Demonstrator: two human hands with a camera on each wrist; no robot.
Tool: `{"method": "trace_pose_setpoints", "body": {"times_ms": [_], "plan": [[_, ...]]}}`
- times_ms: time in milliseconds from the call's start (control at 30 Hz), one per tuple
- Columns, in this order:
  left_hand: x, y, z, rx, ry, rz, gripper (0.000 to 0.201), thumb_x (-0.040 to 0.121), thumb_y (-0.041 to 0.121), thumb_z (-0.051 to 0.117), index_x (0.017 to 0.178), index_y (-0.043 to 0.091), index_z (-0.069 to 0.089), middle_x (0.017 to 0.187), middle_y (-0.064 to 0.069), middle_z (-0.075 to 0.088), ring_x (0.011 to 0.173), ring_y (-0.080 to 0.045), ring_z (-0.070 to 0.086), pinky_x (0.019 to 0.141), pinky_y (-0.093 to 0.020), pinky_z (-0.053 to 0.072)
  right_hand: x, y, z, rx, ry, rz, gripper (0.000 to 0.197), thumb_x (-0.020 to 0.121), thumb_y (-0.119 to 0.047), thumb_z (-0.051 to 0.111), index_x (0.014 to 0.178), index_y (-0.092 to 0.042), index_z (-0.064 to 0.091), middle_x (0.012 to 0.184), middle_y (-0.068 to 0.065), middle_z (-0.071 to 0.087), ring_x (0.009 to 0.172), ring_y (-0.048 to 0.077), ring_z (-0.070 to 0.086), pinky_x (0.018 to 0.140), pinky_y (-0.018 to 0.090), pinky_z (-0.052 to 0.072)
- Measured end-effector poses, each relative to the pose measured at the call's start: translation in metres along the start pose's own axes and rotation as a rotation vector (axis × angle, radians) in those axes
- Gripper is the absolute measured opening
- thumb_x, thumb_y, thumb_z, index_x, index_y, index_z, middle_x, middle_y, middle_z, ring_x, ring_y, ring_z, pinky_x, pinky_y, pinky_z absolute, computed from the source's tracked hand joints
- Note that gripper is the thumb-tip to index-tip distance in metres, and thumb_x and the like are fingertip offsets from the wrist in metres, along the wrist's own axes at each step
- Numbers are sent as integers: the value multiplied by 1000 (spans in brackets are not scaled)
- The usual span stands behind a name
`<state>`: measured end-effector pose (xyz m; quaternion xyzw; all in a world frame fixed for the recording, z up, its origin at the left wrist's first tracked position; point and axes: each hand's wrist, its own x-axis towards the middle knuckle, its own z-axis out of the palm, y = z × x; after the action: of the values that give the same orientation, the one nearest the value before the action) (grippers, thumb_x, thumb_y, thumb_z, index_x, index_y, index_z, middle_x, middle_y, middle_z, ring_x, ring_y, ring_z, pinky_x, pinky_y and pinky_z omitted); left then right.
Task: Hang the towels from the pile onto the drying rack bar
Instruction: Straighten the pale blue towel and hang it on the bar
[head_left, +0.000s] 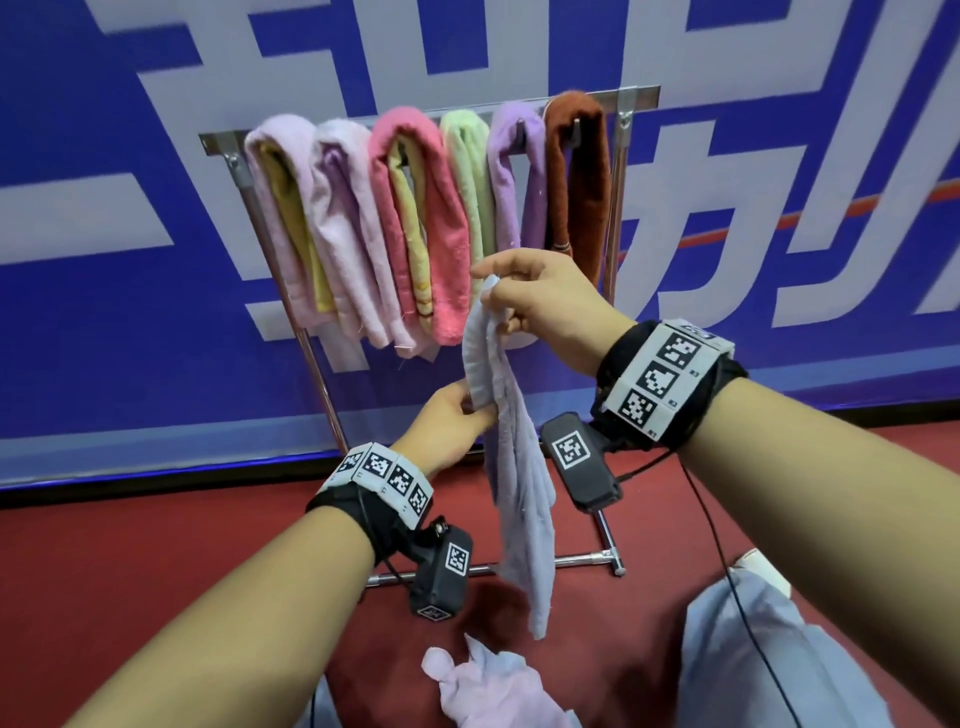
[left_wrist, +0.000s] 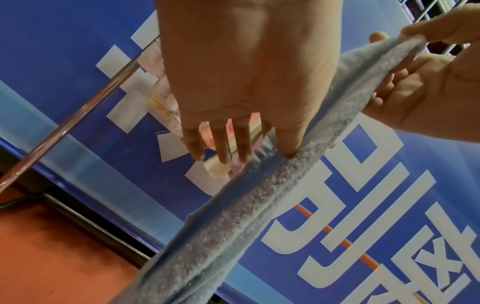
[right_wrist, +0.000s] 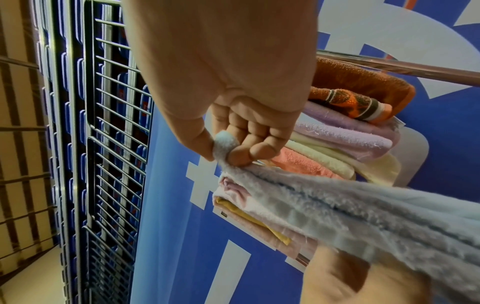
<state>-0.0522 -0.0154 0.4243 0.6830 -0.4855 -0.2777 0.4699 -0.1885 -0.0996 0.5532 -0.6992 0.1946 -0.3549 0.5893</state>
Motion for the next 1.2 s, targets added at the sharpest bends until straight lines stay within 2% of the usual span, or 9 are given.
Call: {"method": "trace_pose_setpoints", "body": {"times_ms": [133,267,433,500,633,733,900,1067,1200], "plan": [[-1,1,-4,128,43,-15,16,94,23,64,85,11,69,84,-2,74,81,-15,69,75,-33,54,-2,-6,-10,-20,25,-13,26,85,5,58,107,-4,69,79,9,57,62,14,53,58,26,48],[-5,-13,-20,265,166,-85,6,88,15,63,88,9,62,84,-5,68,79,-21,63,73,-37,49,-1,-7,-20,-14,101,-8,19,85,3,60,96,-9,71,77,9,58,66,24,51,62,37,44],[-17,-37,-39,375,277,-203,6,90,14,59,84,15,58,79,2,62,76,-19,57,61,-30,39,6,-9,-31,-15,227,-26,22,86,5,58,103,0,69,75,3,61,52,6,55,48,22,45],[-19,-44,-49,358,340,-229,12,90,13,57,80,17,60,78,2,63,79,-21,59,62,-28,37,7,-6,-36,9,256,-5,19,87,5,58,103,-1,69,76,2,61,53,4,55,49,20,45],[-21,-45,-62,297,487,-201,15,94,18,52,82,15,60,86,-5,64,89,-28,57,74,-32,40,10,5,-44,33,305,36,17,85,4,59,90,-7,70,76,4,63,69,17,57,58,31,47],[-18,-37,-69,264,522,-151,15,97,16,50,86,12,60,86,-3,61,91,-29,57,74,-32,39,10,12,-48,-21,307,35,14,81,4,66,89,-7,70,76,7,62,72,20,58,58,28,50],[-9,-11,-76,288,491,-77,17,98,20,47,93,12,62,93,-4,62,92,-27,56,80,-36,43,6,27,-55,-270,229,46,33,70,-5,83,100,-8,70,88,9,65,74,18,64,72,34,61],[-3,6,-87,367,456,-35,17,98,22,48,90,16,61,99,-9,66,97,-30,59,84,-38,47,1,39,-69,-717,59,51,46,66,-19,87,110,-18,71,102,-2,69,96,13,64,87,27,52],[-9,10,-104,590,485,-84,20,100,33,46,90,19,57,97,-10,66,93,-35,59,76,-39,46,-1,42,-79,-994,52,10,23,73,-17,79,95,-13,74,90,3,69,83,17,60,68,22,42]]}}
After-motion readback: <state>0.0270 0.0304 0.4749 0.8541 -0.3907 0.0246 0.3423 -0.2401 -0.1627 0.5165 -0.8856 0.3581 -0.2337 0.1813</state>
